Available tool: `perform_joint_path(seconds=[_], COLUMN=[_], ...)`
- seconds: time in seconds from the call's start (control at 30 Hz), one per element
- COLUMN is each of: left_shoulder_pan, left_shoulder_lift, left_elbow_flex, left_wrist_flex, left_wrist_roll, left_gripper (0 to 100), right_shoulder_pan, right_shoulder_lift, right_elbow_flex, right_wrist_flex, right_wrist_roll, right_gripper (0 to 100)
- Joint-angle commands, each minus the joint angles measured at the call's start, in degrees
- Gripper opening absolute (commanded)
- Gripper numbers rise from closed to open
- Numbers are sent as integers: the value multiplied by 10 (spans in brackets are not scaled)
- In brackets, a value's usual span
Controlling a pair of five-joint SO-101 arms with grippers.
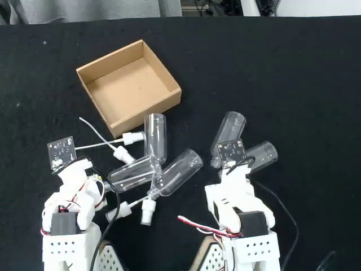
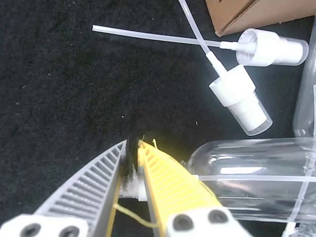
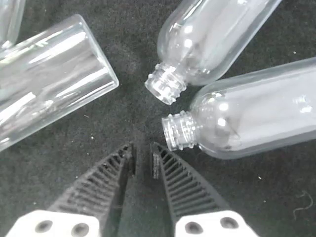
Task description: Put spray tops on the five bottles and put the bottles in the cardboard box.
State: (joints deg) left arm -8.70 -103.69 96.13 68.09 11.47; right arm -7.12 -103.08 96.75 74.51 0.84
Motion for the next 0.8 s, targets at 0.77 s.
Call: perform_joint_path(seconds=[0.77], left_shoulder_pan=[2], left_shoulder_lift=[-9], left_elbow_flex=[13], left_wrist_flex=[2], left_wrist_roll=[-5], left_gripper=[30], right_shoulder_pan=[11], right_shoulder_lift=[-56], right_elbow_flex=[-126], right_wrist_flex=[-95], right_wrist_roll=[215], right_gripper=[30])
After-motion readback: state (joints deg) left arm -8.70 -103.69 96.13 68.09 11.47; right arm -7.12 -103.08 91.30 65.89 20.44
